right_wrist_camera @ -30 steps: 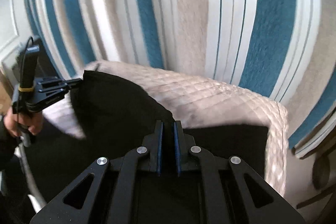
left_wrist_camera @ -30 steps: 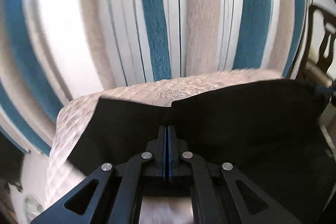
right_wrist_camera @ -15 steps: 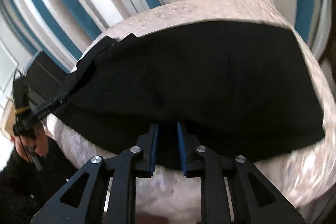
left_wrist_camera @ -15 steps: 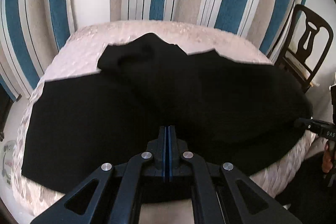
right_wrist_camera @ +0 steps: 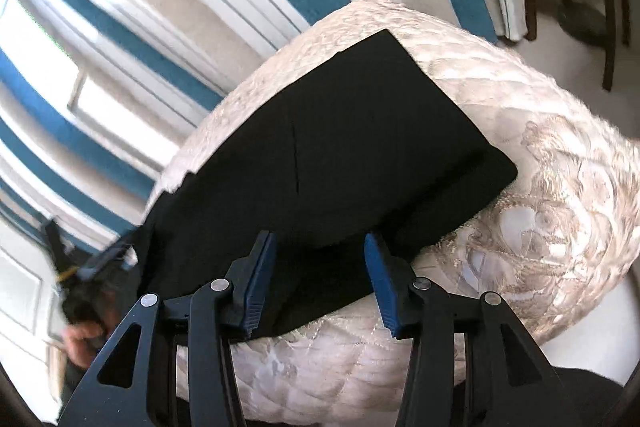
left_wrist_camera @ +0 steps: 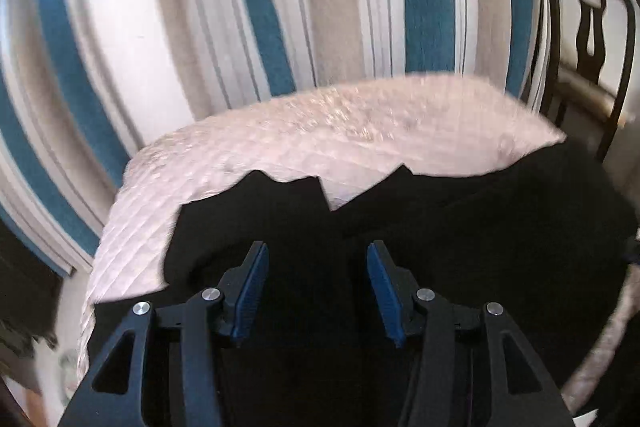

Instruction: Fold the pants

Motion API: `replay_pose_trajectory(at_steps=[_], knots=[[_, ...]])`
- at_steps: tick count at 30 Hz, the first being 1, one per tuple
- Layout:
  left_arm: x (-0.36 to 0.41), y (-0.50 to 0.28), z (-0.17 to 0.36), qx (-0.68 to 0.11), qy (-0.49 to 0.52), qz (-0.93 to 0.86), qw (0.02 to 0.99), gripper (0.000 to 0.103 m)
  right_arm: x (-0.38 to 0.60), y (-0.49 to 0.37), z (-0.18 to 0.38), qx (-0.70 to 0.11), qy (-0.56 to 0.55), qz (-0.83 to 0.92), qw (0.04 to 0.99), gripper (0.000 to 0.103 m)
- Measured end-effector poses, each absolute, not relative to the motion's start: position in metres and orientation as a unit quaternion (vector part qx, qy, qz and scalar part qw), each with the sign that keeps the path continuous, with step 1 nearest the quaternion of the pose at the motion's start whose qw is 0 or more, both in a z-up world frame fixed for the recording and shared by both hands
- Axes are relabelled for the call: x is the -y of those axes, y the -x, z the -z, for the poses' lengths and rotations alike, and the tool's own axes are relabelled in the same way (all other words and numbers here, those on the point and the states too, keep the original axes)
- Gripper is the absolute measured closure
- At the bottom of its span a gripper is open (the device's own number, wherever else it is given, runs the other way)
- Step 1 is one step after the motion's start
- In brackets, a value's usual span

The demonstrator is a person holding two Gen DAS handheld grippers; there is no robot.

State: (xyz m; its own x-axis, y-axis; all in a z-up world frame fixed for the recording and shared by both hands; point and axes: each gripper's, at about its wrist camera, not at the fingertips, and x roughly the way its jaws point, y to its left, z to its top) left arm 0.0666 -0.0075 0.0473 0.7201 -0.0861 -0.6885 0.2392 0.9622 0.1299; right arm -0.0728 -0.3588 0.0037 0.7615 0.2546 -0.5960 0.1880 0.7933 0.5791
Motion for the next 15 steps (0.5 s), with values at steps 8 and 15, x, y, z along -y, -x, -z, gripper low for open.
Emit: replay_pose_trajectory(at_steps=[8,15], knots=[[0.017,-0.099,-0.024,-0.379,-0.128,0.044,0.916,0.096,0.372,0.067,-0.001,-0.324,-0.351,-0.003,0.879,0.056],[-0.070,-0.028,-0.064,-0.290,0.034,-0.028,0.956,0.097,0.376,0.070,0.000,-0.314,-0.354,-0.003,0.881,0.056]])
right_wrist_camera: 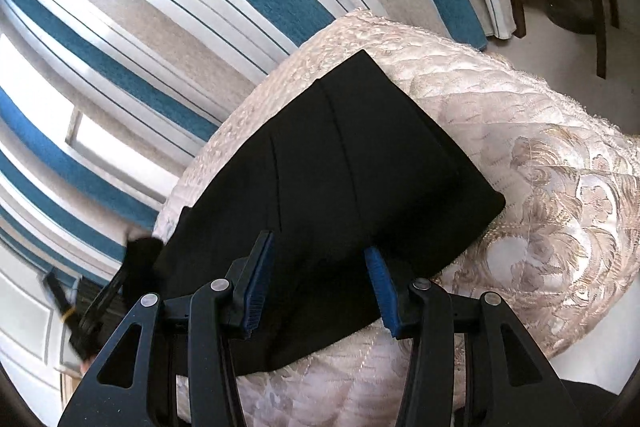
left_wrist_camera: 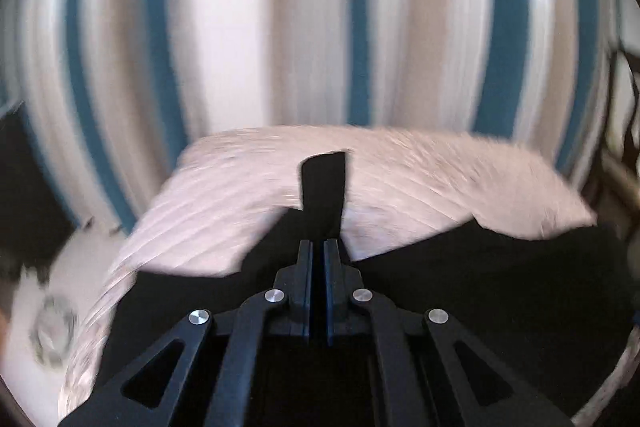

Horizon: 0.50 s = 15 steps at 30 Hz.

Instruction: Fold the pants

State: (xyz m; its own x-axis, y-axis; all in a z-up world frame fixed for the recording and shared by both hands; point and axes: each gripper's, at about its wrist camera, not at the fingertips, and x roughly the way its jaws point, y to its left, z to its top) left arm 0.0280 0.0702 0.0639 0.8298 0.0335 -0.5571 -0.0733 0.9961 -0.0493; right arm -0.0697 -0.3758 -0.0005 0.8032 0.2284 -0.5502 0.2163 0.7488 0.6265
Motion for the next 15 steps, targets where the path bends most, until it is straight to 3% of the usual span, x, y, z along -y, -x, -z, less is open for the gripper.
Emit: replay_pose_trajectory(at_steps=[3,8,10,12,15], knots=[[-0.113,0.008,-0.060,-0.283,0.098,-0.060,0.952,0.096,0.374,0.070,0.000,-0.312,-0.351,0.000,0.883,0.056],[-0.160,0.030,-0.022,-0.335,0.182,-0.064,0.922,0.093,0.373,0.068,0.001,-0.311,-0.348,0.005,0.885,0.056],[-0.171,0.029,-0.013,-0.343,0.219,-0.045,0.912,0.085,0.372,0.068,0.000,-0.310,-0.348,0.008,0.885,0.056],[-0.179,0.030,-0.012,-0.340,0.245,-0.037,0.907,0.061,0.371,0.068,0.000,-0.310,-0.347,0.010,0.885,0.056],[-0.190,0.033,-0.007,-0.334,0.276,-0.043,0.900,0.052,0.371,0.069,0.000,-0.309,-0.343,0.011,0.887,0.056]])
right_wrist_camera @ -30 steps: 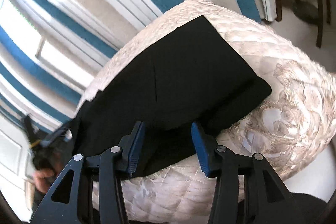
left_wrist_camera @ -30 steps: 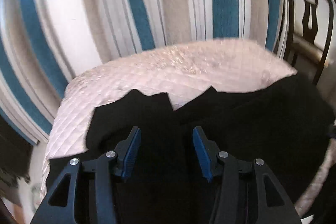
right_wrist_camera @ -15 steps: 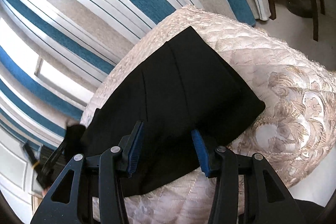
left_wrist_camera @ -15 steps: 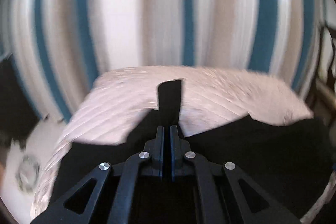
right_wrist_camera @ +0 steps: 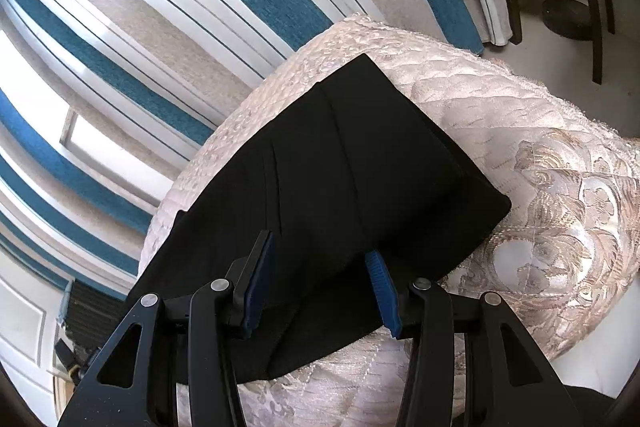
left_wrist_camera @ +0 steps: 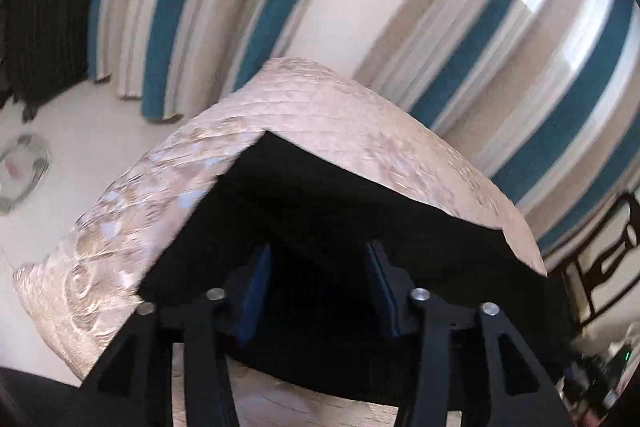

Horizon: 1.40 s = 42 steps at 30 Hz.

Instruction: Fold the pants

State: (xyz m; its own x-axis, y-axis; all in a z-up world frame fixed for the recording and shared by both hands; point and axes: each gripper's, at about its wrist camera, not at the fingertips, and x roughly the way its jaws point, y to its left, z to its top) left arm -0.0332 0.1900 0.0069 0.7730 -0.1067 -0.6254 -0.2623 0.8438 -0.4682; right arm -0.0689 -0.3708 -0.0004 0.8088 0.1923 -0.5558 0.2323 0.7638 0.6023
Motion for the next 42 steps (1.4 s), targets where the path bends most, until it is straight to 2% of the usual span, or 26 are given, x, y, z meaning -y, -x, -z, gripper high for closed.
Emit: replay_pose_trajectory(at_steps=[4,7,9,10,11,12,13,15,19,22,26,31,38,40,42], knots=[[-0.200,0.037,0.002,-0.331,0.329,-0.033,0.884,0.052,0.371,0.069,0.000,-0.309,-0.341,0.012,0.888,0.056],[-0.197,0.030,-0.001,-0.332,0.310,-0.046,0.890,0.054,0.371,0.068,0.000,-0.309,-0.345,0.014,0.886,0.056],[-0.199,0.022,0.000,-0.338,0.304,-0.065,0.889,0.079,0.372,0.067,-0.001,-0.309,-0.346,0.016,0.886,0.056],[-0.201,0.016,0.002,-0.350,0.304,-0.076,0.883,0.099,0.371,0.067,-0.001,-0.311,-0.342,0.018,0.887,0.061],[-0.206,0.014,0.004,-0.354,0.312,-0.075,0.878,0.099,0.370,0.066,-0.002,-0.313,-0.336,0.025,0.888,0.067],[-0.207,0.014,0.003,-0.355,0.319,-0.077,0.876,0.099,0.370,0.066,-0.003,-0.315,-0.328,0.035,0.890,0.082],[-0.207,0.017,-0.001,-0.351,0.316,-0.082,0.878,0.099,0.371,0.065,-0.004,-0.317,-0.325,0.042,0.890,0.091],[-0.204,0.030,-0.013,-0.338,0.309,-0.088,0.885,0.099,0.376,0.069,-0.004,-0.312,-0.337,0.041,0.887,0.098],[-0.200,0.057,-0.023,-0.337,0.296,-0.084,0.890,0.099,0.377,0.081,-0.017,-0.287,-0.338,0.033,0.895,0.098],[-0.203,0.059,0.001,-0.378,0.302,-0.082,0.871,0.098,0.376,0.077,-0.011,-0.309,-0.332,0.049,0.890,0.098],[-0.205,0.056,0.000,-0.374,0.301,-0.075,0.874,0.098,0.378,0.077,-0.010,-0.318,-0.334,0.054,0.886,0.098],[-0.205,0.040,-0.040,-0.333,0.276,-0.051,0.900,0.098,0.376,0.077,-0.041,-0.289,-0.327,0.024,0.899,0.099],[-0.197,-0.007,-0.127,-0.245,0.223,0.013,0.943,0.099,0.379,0.064,-0.094,-0.229,-0.309,-0.010,0.923,0.100],[-0.194,0.001,-0.147,-0.204,0.210,0.026,0.956,0.099,0.378,0.068,-0.097,-0.222,-0.304,-0.007,0.926,0.100],[-0.192,0.014,-0.144,-0.195,0.204,0.031,0.959,0.099,0.377,0.073,-0.082,-0.242,-0.302,0.005,0.922,0.100]])
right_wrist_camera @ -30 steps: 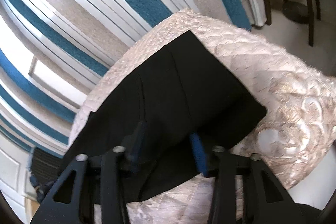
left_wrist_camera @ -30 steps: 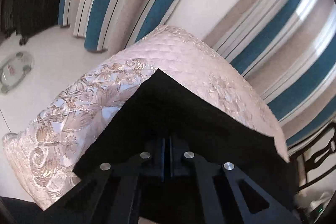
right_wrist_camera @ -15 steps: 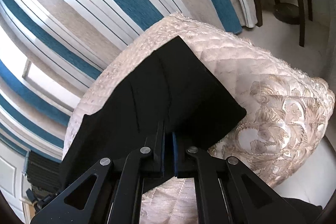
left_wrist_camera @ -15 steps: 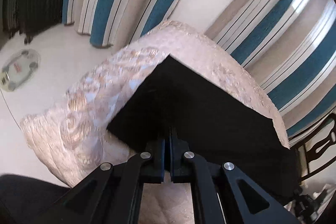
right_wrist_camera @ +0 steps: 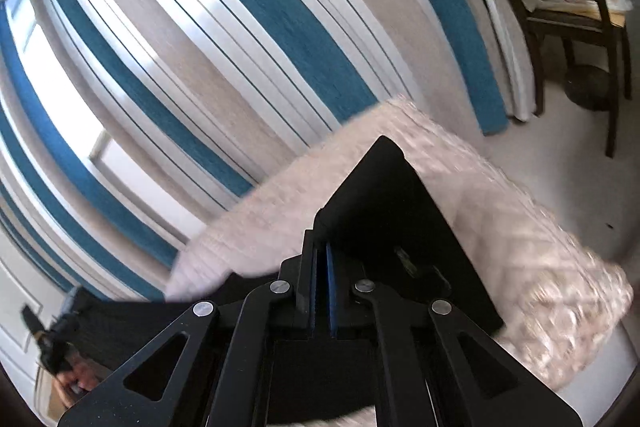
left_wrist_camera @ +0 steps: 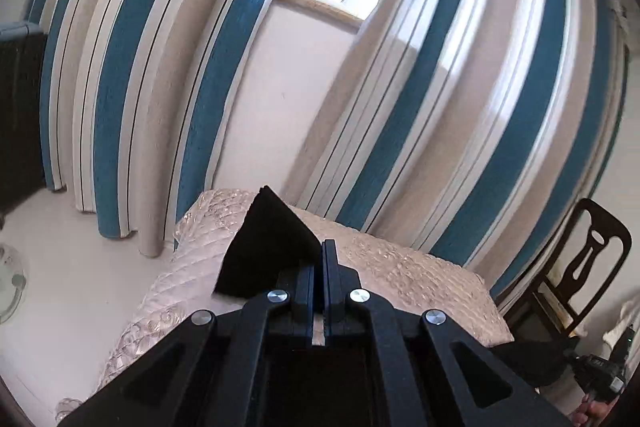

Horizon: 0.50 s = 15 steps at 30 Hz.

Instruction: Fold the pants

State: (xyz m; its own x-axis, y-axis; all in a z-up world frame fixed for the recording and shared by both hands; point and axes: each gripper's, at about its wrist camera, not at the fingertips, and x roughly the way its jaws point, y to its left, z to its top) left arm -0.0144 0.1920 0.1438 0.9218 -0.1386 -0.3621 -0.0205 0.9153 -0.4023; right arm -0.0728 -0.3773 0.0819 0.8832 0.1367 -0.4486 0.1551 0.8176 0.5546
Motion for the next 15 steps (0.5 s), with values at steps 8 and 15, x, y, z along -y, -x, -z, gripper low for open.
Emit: replay_pose_trajectory(at_steps=[8,15], knots=[[-0.218,0.031,0.001,-0.393,0.254,-0.046,0.882,0.098,0.382,0.081,-0.004,-0.349,-0.335,0.043,0.874,0.100],[-0.210,0.038,-0.013,-0.371,0.232,-0.046,0.898,0.098,0.383,0.077,-0.002,-0.358,-0.329,0.058,0.872,0.099]])
